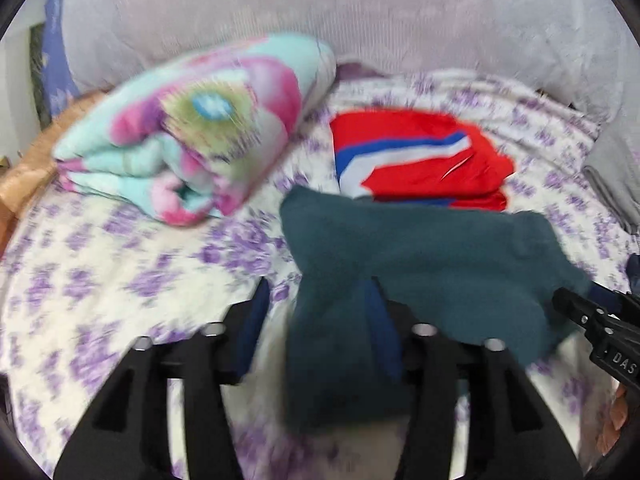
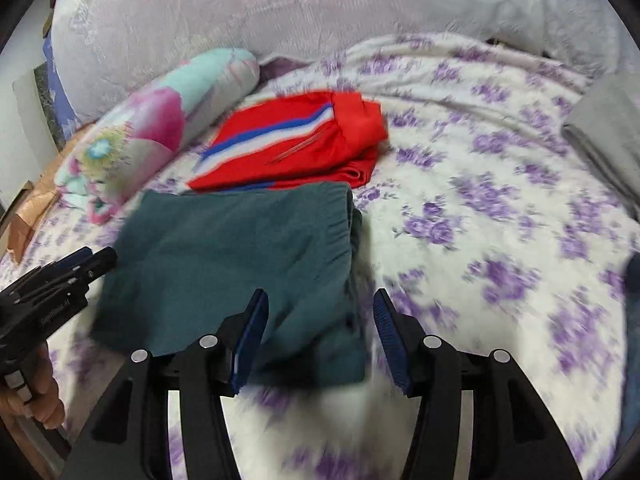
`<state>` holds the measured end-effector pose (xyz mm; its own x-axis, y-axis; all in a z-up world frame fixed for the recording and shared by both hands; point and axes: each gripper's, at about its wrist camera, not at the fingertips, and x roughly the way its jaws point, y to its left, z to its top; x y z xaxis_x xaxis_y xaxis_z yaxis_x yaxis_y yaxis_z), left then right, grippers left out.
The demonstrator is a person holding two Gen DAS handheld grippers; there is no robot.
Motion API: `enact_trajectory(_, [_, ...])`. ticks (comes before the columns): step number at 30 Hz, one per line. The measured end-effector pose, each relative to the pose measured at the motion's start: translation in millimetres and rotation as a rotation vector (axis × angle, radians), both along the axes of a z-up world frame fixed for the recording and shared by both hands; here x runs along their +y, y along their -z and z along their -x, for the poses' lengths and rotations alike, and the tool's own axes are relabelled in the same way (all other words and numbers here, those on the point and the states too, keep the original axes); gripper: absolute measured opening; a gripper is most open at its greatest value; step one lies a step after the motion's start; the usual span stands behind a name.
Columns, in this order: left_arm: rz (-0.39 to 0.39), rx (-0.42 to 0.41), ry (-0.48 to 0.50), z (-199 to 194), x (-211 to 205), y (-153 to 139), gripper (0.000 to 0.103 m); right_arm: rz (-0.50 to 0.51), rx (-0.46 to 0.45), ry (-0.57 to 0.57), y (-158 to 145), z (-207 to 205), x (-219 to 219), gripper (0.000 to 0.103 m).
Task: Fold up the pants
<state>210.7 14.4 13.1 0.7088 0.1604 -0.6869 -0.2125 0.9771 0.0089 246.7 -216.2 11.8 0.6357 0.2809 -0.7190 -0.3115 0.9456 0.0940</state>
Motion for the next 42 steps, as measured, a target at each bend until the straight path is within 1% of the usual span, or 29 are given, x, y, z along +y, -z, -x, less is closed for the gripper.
enact_trajectory(1, [-0.006, -0.022, -0.004, 10, -2, -7, 0.060, -0.010, -0.034, 0.000, -12, 16, -3, 0.060])
enact_trajectory(2, [-0.013, -0.046, -0.006, 20, -5, -14, 0.064, -0.022, -0.061, -0.002, -20, 29, -6, 0.064])
enact_trajectory(3, [-0.020, -0.070, -0.007, 35, -8, -21, 0.069, -0.033, -0.099, -0.009, -30, 47, -8, 0.069])
enact_trajectory(5, [-0.016, -0.093, -0.004, 53, -12, -28, 0.073, -0.037, -0.144, -0.011, -40, 72, -11, 0.070])
enact_trajectory(6, [-0.016, -0.092, -0.009, 64, -15, -30, 0.076, -0.047, -0.151, -0.015, -42, 82, -13, 0.070])
enact_trajectory(8, [-0.016, -0.076, -0.010, 78, -19, -30, 0.076, -0.088, -0.144, -0.013, -40, 104, -19, 0.071])
enact_trajectory(9, [0.001, -0.080, 0.011, 86, -21, -30, 0.077, -0.101, -0.145, 0.006, -38, 112, -22, 0.072])
enact_trajectory(10, [0.012, -0.085, 0.021, 92, -23, -29, 0.077, -0.105, -0.151, 0.017, -36, 118, -24, 0.076])
enact_trajectory(11, [0.015, -0.090, 0.024, 97, -24, -28, 0.080, -0.109, -0.172, 0.031, -34, 127, -26, 0.080])
enact_trajectory(12, [0.013, -0.098, 0.026, 101, -25, -27, 0.083, -0.109, -0.192, 0.041, -31, 134, -27, 0.087])
enact_trajectory(13, [0.005, -0.110, 0.030, 106, -26, -25, 0.084, -0.106, -0.223, 0.050, -28, 142, -27, 0.094])
enact_trajectory(14, [-0.008, -0.118, 0.024, 108, -27, -22, 0.085, -0.100, -0.241, 0.051, -24, 147, -26, 0.096])
enact_trajectory(15, [-0.027, -0.113, 0.010, 109, -27, -18, 0.086, -0.091, -0.250, 0.043, -19, 150, -24, 0.096])
enact_trajectory(16, [-0.037, -0.085, -0.005, 108, -27, -14, 0.086, -0.087, -0.251, 0.027, -15, 150, -22, 0.096])
enact_trajectory(17, [-0.021, -0.070, 0.003, 108, -27, -12, 0.086, -0.086, -0.251, 0.013, -13, 149, -20, 0.096])
enact_trajectory(18, [-0.002, -0.068, 0.016, 108, -27, -12, 0.086, -0.079, -0.256, -0.008, -10, 148, -17, 0.096])
enact_trajectory(21, [-0.038, -0.073, -0.006, 108, -29, -9, 0.086, -0.045, -0.280, -0.003, -5, 150, -15, 0.096])
enact_trajectory(22, [-0.039, -0.070, -0.004, 107, -29, -8, 0.086, -0.042, -0.280, -0.001, -4, 150, -14, 0.096])
enact_trajectory(27, [-0.031, -0.035, 0.011, 104, -29, -1, 0.089, -0.078, -0.231, 0.002, 1, 144, -18, 0.097])
enact_trajectory(31, [-0.036, -0.027, 0.022, 103, -34, 2, 0.089, -0.093, -0.208, 0.009, 3, 141, -21, 0.097])
enact_trajectory(42, [-0.016, -0.027, 0.038, 106, -38, 1, 0.092, -0.081, -0.218, -0.007, 2, 143, -18, 0.097])
